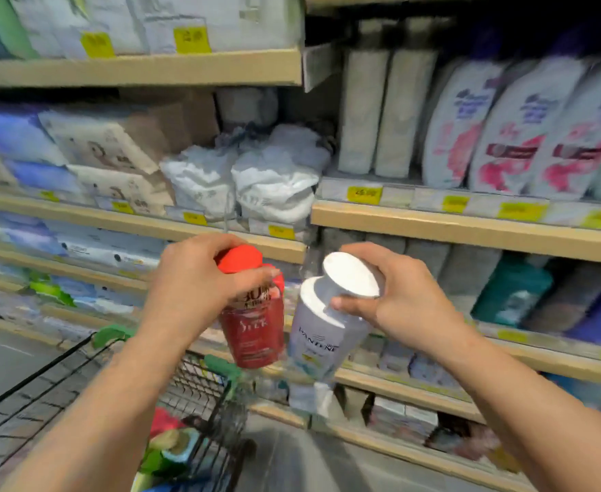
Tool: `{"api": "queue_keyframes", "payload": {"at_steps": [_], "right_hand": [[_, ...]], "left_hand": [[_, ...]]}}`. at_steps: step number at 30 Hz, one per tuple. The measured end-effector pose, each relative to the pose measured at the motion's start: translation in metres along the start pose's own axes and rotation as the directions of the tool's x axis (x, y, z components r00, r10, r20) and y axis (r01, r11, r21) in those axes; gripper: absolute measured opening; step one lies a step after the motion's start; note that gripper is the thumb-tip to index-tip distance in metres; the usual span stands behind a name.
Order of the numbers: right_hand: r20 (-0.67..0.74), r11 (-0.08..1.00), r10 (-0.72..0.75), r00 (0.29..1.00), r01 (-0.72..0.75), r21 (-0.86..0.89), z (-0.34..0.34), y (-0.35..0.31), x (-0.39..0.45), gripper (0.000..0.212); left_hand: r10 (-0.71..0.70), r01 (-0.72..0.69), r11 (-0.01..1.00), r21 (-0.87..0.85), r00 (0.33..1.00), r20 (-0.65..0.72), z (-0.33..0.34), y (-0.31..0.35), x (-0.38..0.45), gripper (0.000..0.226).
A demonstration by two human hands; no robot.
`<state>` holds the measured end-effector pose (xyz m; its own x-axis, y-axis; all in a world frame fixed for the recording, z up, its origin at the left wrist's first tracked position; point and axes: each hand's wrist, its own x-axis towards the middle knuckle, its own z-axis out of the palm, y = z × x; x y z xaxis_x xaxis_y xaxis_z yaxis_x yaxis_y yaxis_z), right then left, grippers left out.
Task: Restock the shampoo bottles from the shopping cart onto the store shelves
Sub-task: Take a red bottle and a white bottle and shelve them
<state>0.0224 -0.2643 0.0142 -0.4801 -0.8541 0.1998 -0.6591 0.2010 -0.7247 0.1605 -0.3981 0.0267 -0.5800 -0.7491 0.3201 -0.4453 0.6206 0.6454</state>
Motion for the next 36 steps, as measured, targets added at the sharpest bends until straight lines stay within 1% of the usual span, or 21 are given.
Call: {"api": "queue_keyframes", "payload": {"at_steps": [3,4,7,12,16,19,24,26,29,32,36], "right_hand": [[-0.032,1.000,-0.001,0.999,0.001,-0.001,-0.057,0.026,-0.039,0.047],[-0.041,1.000,-0.003,0.999,0.003,0.005,-0.078,0.036,-0.054,0.047],[-0.071,1.000,-0.004,0.997,0.004,-0.009,-0.131,0.063,-0.092,0.047],[-0.118,0.998,0.028,0.993,-0.035,-0.059,-0.199,0.099,-0.140,0.047],[-0.180,0.997,0.083,0.980,-0.083,0.008,-0.248,0.128,-0.168,0.044],[-0.232,0.992,0.128,0.964,-0.121,0.044,-0.280,0.145,-0.182,0.042],[-0.275,0.986,0.146,0.950,-0.119,0.113,-0.333,0.177,-0.192,0.037],[-0.296,0.988,0.145,0.944,-0.121,0.097,-0.355,0.192,-0.194,0.039],[-0.301,0.991,0.131,0.945,-0.120,0.056,-0.388,0.208,-0.192,0.038],[-0.318,0.991,0.129,0.939,-0.114,0.064,-0.425,0.226,-0.192,0.040],[-0.388,0.992,0.128,0.913,-0.115,0.057,-0.466,0.254,-0.200,0.040]], "left_hand": [[0.039,-0.038,0.998,-0.050,0.999,0.028,0.029,0.056,-0.021,0.023],[0.064,-0.061,0.995,-0.078,0.997,0.032,0.042,0.076,-0.029,0.021],[0.113,-0.098,0.980,-0.173,0.990,0.078,0.081,0.131,-0.053,0.022],[0.187,-0.138,0.957,-0.257,0.966,0.177,0.136,0.204,-0.075,0.022],[0.273,-0.198,0.933,-0.301,0.934,0.231,0.172,0.258,-0.079,0.021],[0.317,-0.227,0.922,-0.314,0.908,0.273,0.196,0.293,-0.076,0.022],[0.391,-0.284,0.891,-0.355,0.876,0.282,0.236,0.344,-0.062,0.024],[0.421,-0.307,0.874,-0.376,0.864,0.274,0.255,0.363,-0.054,0.023],[0.429,-0.290,0.857,-0.427,0.859,0.278,0.277,0.389,-0.044,0.024],[0.471,-0.321,0.831,-0.454,0.841,0.267,0.301,0.424,-0.031,0.029],[0.546,-0.400,0.804,-0.441,0.789,0.280,0.335,0.468,-0.020,0.023]]}}
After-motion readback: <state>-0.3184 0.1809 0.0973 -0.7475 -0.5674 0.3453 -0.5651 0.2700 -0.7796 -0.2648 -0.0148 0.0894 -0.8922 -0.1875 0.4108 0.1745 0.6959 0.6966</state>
